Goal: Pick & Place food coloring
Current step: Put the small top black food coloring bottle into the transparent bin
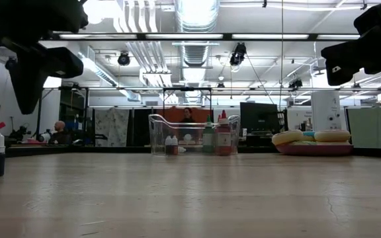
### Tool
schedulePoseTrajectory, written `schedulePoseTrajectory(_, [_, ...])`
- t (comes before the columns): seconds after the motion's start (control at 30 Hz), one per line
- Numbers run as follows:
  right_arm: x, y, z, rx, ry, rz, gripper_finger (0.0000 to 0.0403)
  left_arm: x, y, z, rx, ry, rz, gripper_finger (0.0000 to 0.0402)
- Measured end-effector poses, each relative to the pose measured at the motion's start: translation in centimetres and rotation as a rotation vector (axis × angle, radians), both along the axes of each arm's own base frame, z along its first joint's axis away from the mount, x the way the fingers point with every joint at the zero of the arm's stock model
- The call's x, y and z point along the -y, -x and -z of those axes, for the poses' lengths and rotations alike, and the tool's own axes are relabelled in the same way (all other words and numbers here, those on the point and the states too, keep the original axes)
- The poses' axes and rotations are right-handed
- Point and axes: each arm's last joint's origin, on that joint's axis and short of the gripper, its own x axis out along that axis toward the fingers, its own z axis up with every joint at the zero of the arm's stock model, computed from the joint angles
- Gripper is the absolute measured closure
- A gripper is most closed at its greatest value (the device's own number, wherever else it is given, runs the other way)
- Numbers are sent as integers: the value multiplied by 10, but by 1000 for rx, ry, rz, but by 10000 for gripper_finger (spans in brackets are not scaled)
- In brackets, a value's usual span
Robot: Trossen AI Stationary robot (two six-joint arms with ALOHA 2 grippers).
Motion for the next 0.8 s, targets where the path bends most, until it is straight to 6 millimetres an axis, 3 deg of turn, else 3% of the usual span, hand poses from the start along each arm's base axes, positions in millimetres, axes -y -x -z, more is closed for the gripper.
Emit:
schedulePoseTrajectory(0.43, [0,0,0,1,0,0,394,4,-8,20,-66,-38,7,228])
schedulePoseTrajectory(0.8, [0,0,0,1,0,0,394,4,-8,21,-71,-40,8,228])
